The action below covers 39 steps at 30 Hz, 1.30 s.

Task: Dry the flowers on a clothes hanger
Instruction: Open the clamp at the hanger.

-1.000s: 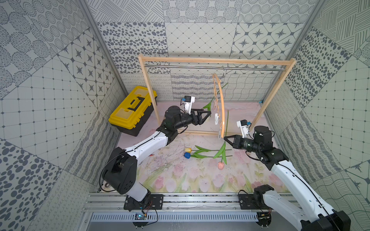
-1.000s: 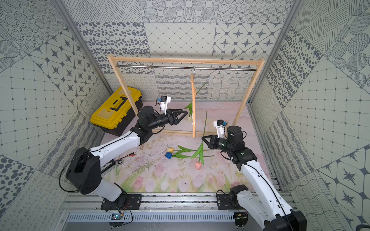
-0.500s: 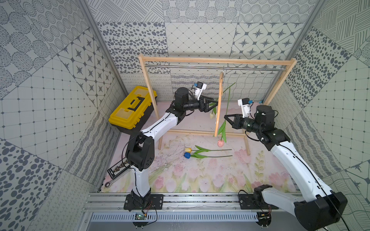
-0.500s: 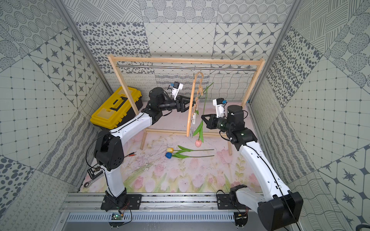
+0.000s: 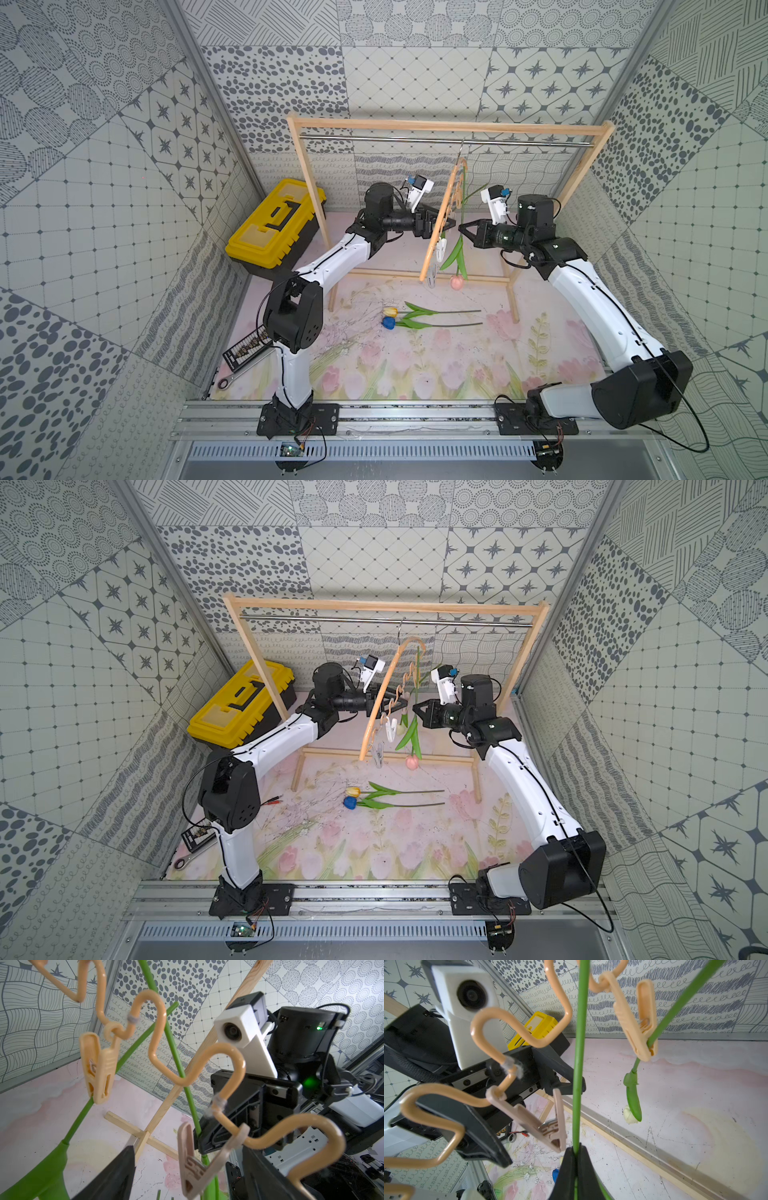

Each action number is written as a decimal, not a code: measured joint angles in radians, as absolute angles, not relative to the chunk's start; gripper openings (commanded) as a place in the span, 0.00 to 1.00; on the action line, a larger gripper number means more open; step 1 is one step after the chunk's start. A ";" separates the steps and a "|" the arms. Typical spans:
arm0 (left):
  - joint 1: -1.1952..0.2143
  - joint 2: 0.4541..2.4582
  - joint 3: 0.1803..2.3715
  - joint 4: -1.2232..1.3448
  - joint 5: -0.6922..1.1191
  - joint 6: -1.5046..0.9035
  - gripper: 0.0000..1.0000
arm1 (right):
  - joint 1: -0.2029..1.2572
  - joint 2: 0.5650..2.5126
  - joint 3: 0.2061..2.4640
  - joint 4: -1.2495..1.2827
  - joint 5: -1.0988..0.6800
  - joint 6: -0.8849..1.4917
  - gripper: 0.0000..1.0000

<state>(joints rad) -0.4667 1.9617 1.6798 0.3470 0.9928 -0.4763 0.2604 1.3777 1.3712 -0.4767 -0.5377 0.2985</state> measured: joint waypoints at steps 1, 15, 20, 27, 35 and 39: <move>-0.467 1.962 1.681 0.347 0.996 -0.475 0.68 | 0.262 1.378 1.371 -0.482 -0.537 0.297 0.00; -0.467 1.969 1.703 0.353 1.040 -0.524 0.85 | 0.276 1.388 1.393 -0.519 -0.541 0.273 0.00; -0.467 1.969 1.706 0.352 1.045 -0.523 0.86 | 0.288 1.405 1.409 -0.525 -0.542 0.265 0.00; -0.467 1.969 1.706 0.350 1.050 -0.523 0.74 | 0.299 1.407 1.409 -0.534 -0.541 0.255 0.00; -0.467 1.966 1.694 0.351 1.058 -0.522 0.51 | 0.308 1.407 1.412 -0.536 -0.540 0.253 0.00; -0.467 1.954 1.680 0.350 1.045 -0.518 0.46 | 0.308 1.407 1.412 -0.536 -0.537 0.253 0.00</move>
